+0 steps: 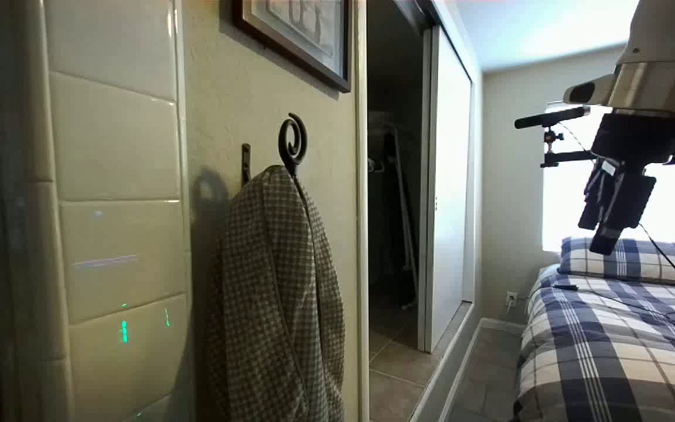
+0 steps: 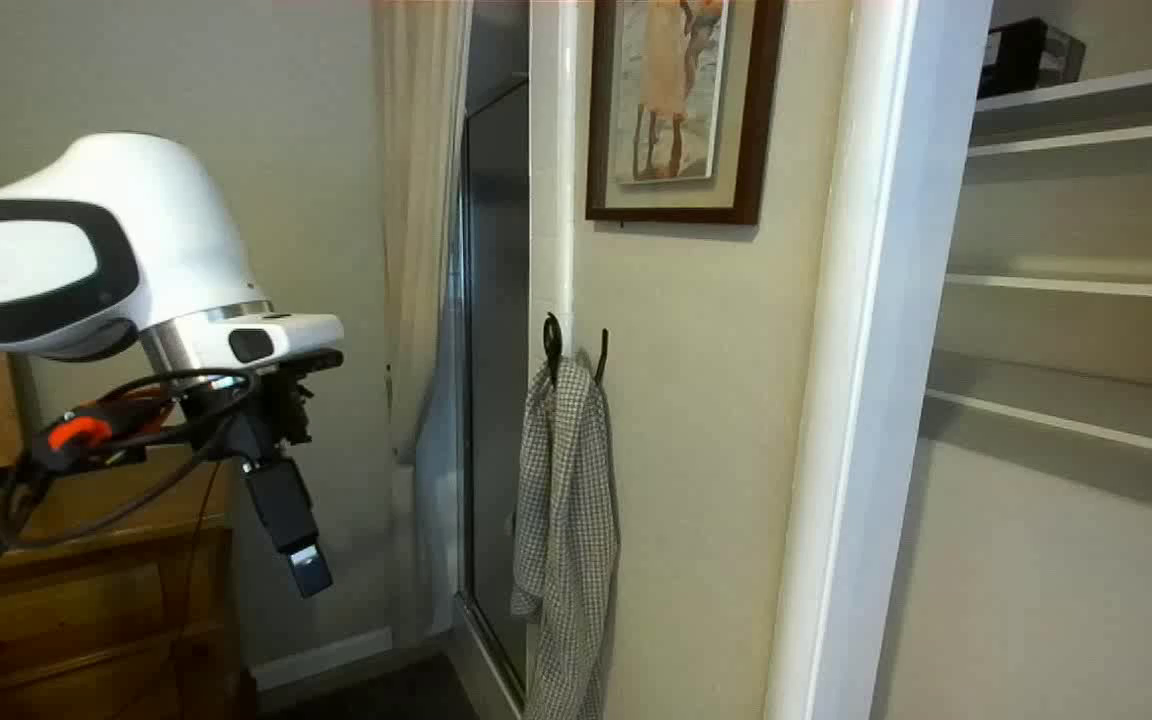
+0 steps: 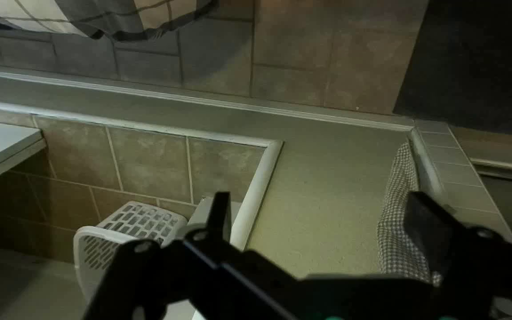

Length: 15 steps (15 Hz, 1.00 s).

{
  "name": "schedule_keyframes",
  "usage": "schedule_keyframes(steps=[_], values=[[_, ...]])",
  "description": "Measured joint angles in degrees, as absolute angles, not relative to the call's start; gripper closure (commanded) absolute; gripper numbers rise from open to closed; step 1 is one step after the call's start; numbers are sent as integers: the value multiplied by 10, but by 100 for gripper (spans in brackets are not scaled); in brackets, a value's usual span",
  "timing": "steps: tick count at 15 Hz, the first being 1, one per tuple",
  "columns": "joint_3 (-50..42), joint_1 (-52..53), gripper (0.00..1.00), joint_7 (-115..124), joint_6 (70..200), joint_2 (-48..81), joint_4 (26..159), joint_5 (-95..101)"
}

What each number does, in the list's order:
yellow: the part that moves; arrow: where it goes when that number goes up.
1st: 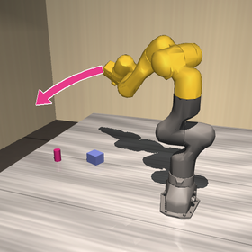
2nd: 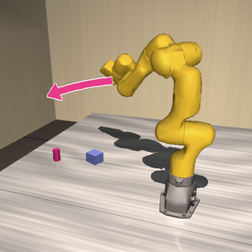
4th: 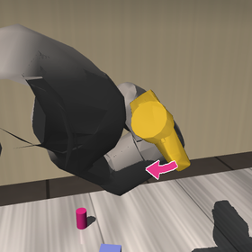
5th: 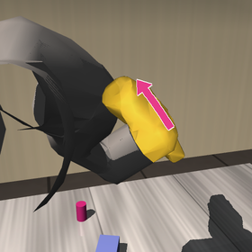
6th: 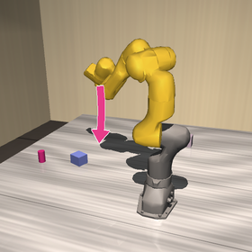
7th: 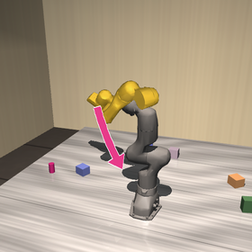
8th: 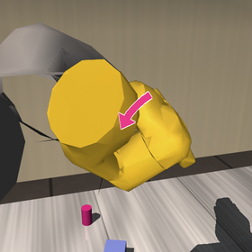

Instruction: Move the picture on the wall slightly to the right

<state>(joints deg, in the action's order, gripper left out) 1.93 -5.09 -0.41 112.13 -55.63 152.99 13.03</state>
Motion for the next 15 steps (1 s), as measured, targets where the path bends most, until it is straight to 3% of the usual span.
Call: schedule_keyframes(steps=[15], values=[[24, -20, 0, 4, 1137, -547, 1487, 104]])
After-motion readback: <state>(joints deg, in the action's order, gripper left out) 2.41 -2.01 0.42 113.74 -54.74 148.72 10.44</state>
